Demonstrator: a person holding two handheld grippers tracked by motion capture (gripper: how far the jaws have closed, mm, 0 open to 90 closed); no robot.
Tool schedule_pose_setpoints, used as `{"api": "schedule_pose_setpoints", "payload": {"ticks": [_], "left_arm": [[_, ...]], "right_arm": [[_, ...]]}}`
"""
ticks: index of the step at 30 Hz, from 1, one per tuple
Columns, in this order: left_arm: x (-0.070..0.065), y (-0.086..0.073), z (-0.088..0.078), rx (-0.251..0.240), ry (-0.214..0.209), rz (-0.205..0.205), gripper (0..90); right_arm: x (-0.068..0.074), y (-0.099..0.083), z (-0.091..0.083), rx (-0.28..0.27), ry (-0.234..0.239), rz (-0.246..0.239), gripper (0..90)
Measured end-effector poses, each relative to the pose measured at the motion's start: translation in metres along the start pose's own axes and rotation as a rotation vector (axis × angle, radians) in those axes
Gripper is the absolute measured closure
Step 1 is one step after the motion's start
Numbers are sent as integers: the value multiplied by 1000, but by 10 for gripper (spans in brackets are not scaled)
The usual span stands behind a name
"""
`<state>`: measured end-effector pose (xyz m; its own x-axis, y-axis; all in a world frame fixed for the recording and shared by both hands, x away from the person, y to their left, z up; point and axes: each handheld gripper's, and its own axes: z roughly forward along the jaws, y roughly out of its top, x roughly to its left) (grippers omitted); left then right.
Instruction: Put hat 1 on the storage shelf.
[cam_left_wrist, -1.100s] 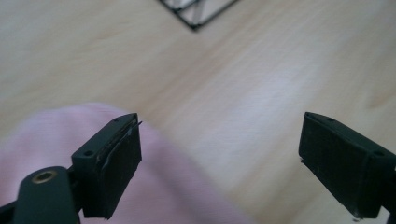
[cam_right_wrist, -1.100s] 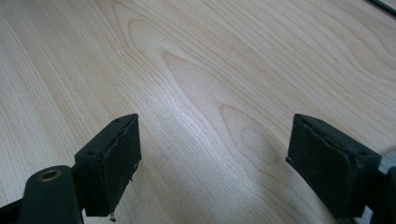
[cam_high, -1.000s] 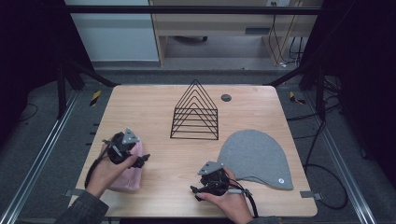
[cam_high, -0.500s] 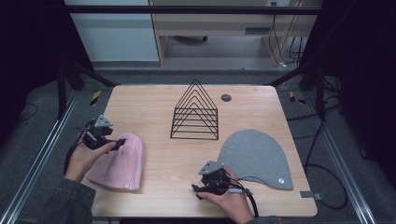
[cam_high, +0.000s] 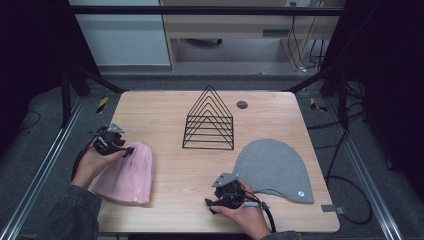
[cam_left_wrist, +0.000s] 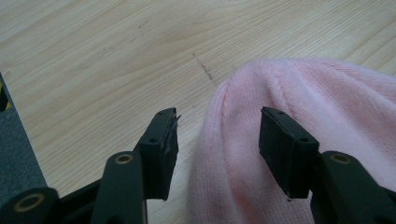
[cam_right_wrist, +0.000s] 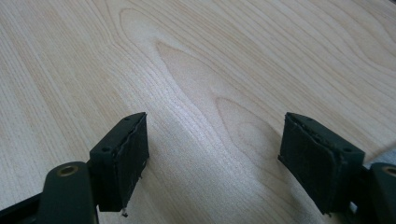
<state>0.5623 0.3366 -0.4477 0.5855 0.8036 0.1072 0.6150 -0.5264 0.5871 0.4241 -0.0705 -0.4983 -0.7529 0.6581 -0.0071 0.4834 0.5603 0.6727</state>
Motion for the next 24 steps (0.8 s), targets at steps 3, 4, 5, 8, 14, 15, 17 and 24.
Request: {"api": "schedule_pose_setpoints", "payload": {"ticks": [3,4,5,8,14,15,17,24], "left_arm": [[6,-9,-3,-46,11,-55,447],[6,-9,-3,-46,11,-55,446],[8,-11,-3,-50,2,-74,446],[9,-17,1,-42,-14,-94,437],[0,-16,14,-10,-15,-77,412],[0,-15,15,-4,-20,-73,415],[-2,-16,18,2,-29,-74,425],[-6,-16,22,33,-90,-69,577]], "right_arm": [[0,0,0,1,3,2,233],[0,0,0,1,3,2,233],[0,0,1,1,5,0,232],[0,0,1,5,8,0,228],[-1,0,0,3,9,8,226],[-1,0,0,3,8,9,226],[-1,0,0,4,11,13,226],[0,0,0,8,14,9,224]]}}
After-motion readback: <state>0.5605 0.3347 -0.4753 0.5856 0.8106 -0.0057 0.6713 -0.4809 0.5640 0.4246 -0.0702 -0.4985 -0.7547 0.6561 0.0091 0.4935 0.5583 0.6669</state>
